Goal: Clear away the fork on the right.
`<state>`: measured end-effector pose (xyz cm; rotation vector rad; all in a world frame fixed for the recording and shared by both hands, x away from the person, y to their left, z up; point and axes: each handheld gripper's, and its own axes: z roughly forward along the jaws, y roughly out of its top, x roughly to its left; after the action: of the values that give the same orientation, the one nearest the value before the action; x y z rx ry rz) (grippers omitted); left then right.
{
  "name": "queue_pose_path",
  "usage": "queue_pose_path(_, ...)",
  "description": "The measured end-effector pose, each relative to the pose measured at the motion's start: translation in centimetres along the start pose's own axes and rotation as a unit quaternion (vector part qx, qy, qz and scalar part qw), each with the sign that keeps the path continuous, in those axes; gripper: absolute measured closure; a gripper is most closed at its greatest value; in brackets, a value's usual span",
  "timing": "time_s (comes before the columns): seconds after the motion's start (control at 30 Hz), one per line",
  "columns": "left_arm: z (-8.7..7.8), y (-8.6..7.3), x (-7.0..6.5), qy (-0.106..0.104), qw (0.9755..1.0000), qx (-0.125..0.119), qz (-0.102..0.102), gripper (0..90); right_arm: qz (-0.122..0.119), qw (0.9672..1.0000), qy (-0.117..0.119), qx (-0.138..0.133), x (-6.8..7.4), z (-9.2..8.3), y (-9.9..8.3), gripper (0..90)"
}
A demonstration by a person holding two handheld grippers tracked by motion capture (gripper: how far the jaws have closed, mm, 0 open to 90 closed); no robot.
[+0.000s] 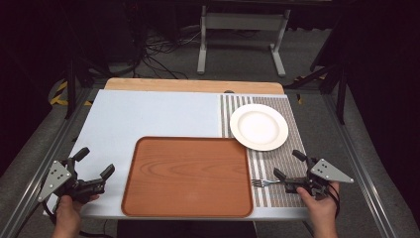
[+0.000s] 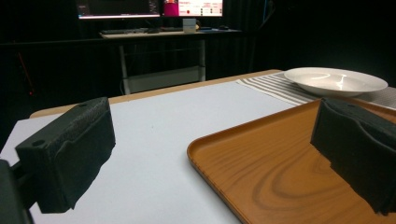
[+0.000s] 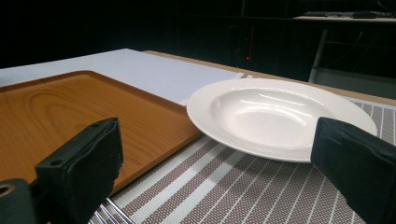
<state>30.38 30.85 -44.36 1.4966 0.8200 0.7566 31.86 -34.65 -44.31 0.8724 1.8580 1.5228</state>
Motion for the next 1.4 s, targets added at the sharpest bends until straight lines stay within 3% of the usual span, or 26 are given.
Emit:
queue_pose_path(0.43, 0.2, 0.1, 0.0, -0.003, 1.0000, 0.005, 0.002, 0.4, 0.005, 0.9999, 0.007, -0.011, -0.1, -0.2, 0.0, 2.6)
queue_pose_path(0.5, 0.1, 0.1, 0.0, -0.003, 1.0000, 0.005, 0.001, 0.4, 0.014, 0.9996, 0.013, -0.022, -0.1, -0.2, 0.0, 2.4)
queue_pose_path(0.57, 0.0, 0.1, 0.0, -0.001, 1.0000, 0.005, 0.001, 0.4, 0.041, 0.9982, 0.021, -0.037, -0.1, -0.1, 0.1, 2.1)
queue_pose_path(0.67, -0.1, 0.2, 0.2, 0.002, 1.0000, 0.005, 0.002, 0.4, 0.038, 0.9984, 0.020, -0.037, -0.1, 0.0, 0.6, 2.2)
queue_pose_path(0.83, -0.1, 0.2, 0.2, 0.007, 0.9999, 0.009, 0.002, 0.5, 0.022, 0.9994, 0.025, -0.014, 0.0, 0.0, 1.8, 2.8)
queue_pose_path(0.87, -0.2, 0.3, 0.1, 0.007, 1.0000, 0.005, 0.002, 0.4, 0.013, 0.9995, 0.027, 0.011, -0.1, 0.1, 2.1, 3.1)
queue_pose_path(0.9, -0.2, 0.3, 0.1, 0.007, 1.0000, 0.005, 0.002, 0.4, 0.013, 0.9995, 0.027, 0.011, -0.1, 0.1, 2.1, 3.1)
queue_pose_path(1.0, -0.3, 0.4, 0.2, 0.007, 0.9999, 0.008, 0.005, 0.5, -0.004, 0.9982, 0.035, 0.048, -0.2, 0.5, 2.8, 4.1)
queue_pose_path(1.07, -0.3, 0.3, 0.1, 0.009, 1.0000, 0.005, 0.001, 0.4, -0.020, 0.9965, 0.043, 0.068, -0.1, 0.7, 3.4, 5.4)
queue_pose_path(1.1, -0.3, 0.4, 0.2, 0.009, 0.9999, 0.004, 0.002, 0.4, -0.038, 0.9937, 0.047, 0.094, -0.1, 0.9, 3.9, 6.2)
queue_pose_path(1.17, -0.4, 0.3, 0.1, 0.009, 0.9999, 0.007, 0.002, 0.5, -0.041, 0.9927, 0.050, 0.102, -0.1, 1.0, 4.0, 6.4)
queue_pose_path(1.3, -0.4, 0.4, 0.1, 0.008, 0.9999, 0.008, 0.003, 0.5, -0.061, 0.9844, 0.061, 0.154, -0.3, 1.7, 4.7, 7.1)
queue_pose_path(1.4, -0.4, 0.4, 0.0, 0.008, 0.9999, 0.008, 0.004, 0.4, -0.085, 0.9755, 0.070, 0.191, -0.2, 2.1, 5.3, 8.0)
